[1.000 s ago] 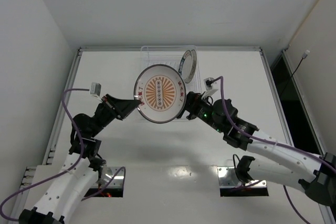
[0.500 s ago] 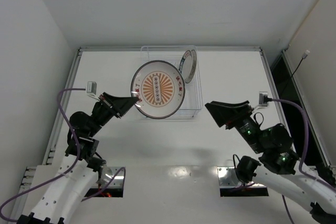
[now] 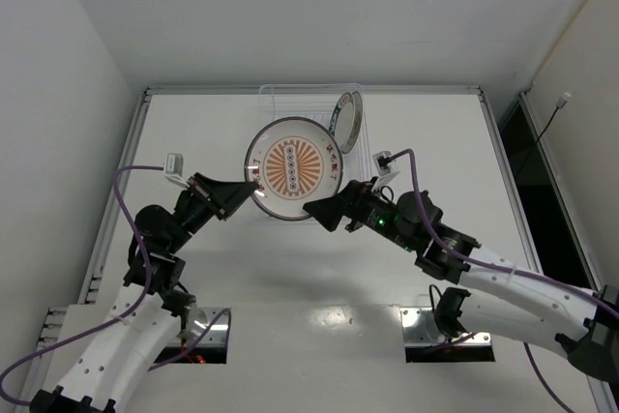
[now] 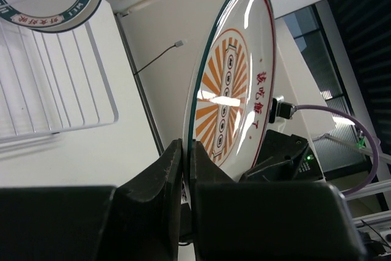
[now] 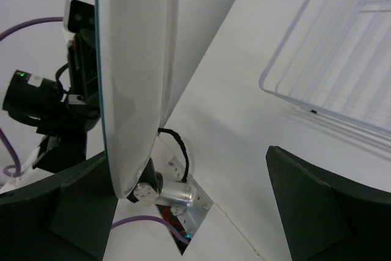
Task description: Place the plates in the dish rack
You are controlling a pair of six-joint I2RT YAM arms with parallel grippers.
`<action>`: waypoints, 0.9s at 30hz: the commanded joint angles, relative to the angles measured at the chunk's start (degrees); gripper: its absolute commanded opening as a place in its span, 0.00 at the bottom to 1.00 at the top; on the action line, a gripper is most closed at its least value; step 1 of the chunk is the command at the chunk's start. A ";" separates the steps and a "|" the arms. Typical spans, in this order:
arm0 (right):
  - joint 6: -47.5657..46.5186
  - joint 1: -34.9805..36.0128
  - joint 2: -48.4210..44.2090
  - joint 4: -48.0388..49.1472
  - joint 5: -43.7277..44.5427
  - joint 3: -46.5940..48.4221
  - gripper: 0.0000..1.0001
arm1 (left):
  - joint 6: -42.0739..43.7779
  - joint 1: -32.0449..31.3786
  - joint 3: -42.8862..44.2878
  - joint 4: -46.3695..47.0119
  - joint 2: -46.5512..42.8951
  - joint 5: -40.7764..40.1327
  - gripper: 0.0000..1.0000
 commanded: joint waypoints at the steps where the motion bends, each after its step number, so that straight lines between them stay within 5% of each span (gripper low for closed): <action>1: -1.15 0.38 -1.25 7.52 -1.19 2.59 0.93 | -0.67 -0.69 0.78 4.46 -1.46 0.58 0.00; 7: -1.68 -0.23 -6.18 4.27 1.27 1.18 0.93 | -0.75 -1.21 0.78 6.03 -1.20 1.27 0.00; 12: -2.82 -1.28 -1.28 6.37 0.32 4.86 0.87 | -1.55 -4.28 0.17 7.26 -0.50 0.06 0.00; 16: -3.97 -1.29 7.69 7.09 -2.69 11.19 0.57 | 0.91 -5.96 1.30 4.66 1.96 1.54 0.00; 17: -4.75 -1.29 8.84 6.30 -3.21 13.64 0.38 | 3.35 -5.96 3.05 2.63 1.96 1.54 0.00; 19: -6.50 -1.29 10.86 1.13 -1.73 18.03 0.16 | 6.44 -5.96 4.99 -4.55 1.35 -0.03 0.00; 20: -7.47 -1.29 11.83 -4.37 0.28 19.88 0.03 | 10.28 -5.35 7.61 -7.38 1.35 -1.86 0.10; 23: -11.60 -1.29 13.67 -14.94 7.75 28.58 0.00 | 18.11 -5.34 13.33 -21.43 3.54 -4.77 0.43; 24: -12.31 -1.29 14.46 -18.37 10.12 30.78 0.00 | 23.28 -5.34 18.05 -25.91 4.59 -6.70 0.68; 27: -13.72 -1.29 19.46 -31.81 22.59 43.66 0.00 | 30.25 -5.34 26.50 -43.41 8.90 -20.56 0.84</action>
